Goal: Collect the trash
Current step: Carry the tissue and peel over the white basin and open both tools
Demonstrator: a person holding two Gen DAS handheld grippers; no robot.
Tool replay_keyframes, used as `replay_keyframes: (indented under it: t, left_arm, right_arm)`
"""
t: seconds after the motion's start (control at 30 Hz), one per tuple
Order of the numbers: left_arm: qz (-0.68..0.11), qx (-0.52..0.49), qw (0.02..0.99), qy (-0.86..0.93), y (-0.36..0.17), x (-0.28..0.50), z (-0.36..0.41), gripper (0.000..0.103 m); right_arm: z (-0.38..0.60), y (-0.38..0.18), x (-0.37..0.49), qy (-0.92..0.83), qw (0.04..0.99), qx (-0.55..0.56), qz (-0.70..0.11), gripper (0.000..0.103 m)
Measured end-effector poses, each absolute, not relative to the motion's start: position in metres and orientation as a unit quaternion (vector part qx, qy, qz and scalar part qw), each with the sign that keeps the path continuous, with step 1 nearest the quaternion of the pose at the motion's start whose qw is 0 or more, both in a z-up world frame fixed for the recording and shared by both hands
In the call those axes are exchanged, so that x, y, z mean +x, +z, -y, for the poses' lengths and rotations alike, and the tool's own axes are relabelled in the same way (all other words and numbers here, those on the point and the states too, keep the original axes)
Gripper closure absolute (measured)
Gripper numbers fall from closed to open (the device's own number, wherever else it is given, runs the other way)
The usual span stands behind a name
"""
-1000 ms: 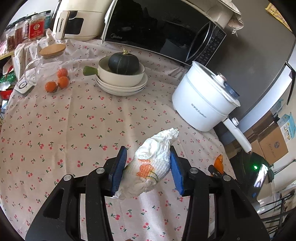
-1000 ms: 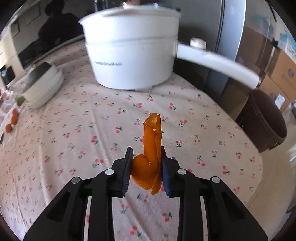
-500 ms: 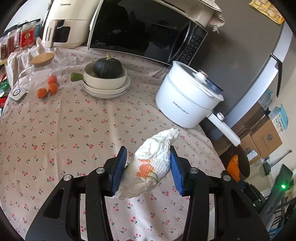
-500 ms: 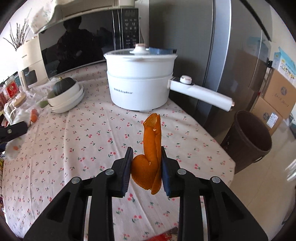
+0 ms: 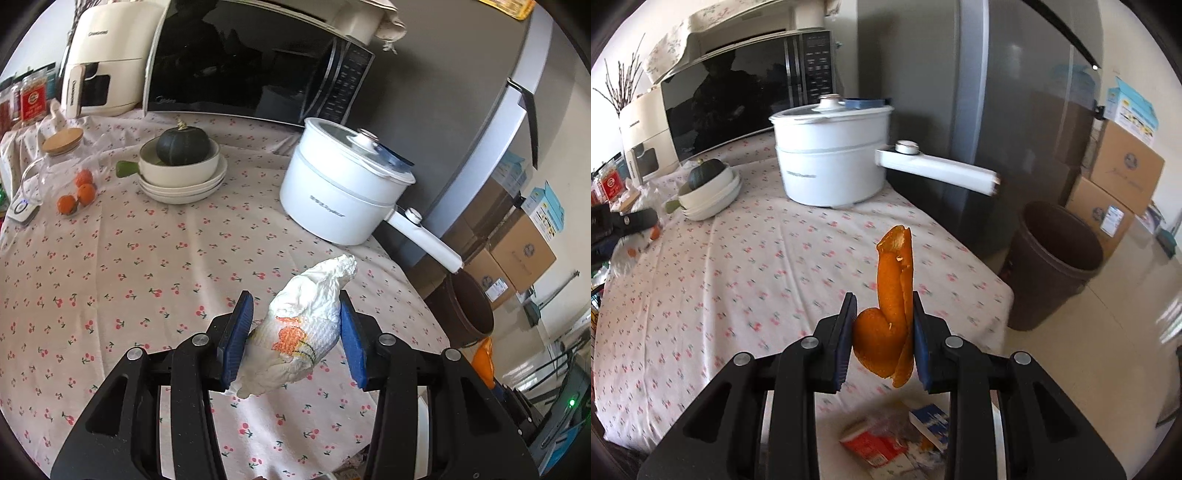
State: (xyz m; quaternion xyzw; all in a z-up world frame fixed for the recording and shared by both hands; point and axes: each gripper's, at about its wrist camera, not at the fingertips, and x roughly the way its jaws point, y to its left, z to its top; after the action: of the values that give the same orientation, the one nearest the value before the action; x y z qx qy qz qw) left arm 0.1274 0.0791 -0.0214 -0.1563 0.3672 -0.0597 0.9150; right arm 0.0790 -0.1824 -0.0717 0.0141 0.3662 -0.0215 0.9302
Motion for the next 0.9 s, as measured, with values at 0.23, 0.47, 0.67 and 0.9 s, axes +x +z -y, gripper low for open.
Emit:
replay_keyframes:
  t: [0.23, 0.47, 0.67, 0.9]
  left_arm:
    - [-0.37, -0.128, 0.917, -0.081, -0.025, 0.12, -0.053, 0.06]
    - [-0.373, -0.113, 0.914, -0.117, -0.028, 0.109, -0.019, 0.059]
    - [-0.369, -0.085, 0.911, -0.162, -0.028, 0.093, 0.022, 0.059]
    - [-0.364, -0.046, 0.904, -0.217, -0.03, 0.073, 0.07, 0.058]
  right_arm:
    - [0.212, -0.089, 0.041, -0.033, 0.921, 0.025, -0.388, 0.074]
    - [0.227, -0.098, 0.011, -0.029, 0.922, 0.037, -0.384, 0.055]
    - [0.245, -0.081, -0.01, -0.073, 0.943, 0.032, -0.323, 0.032]
    - [0.275, -0.073, -0.023, -0.136, 0.947, 0.04, -0.289, 0.015]
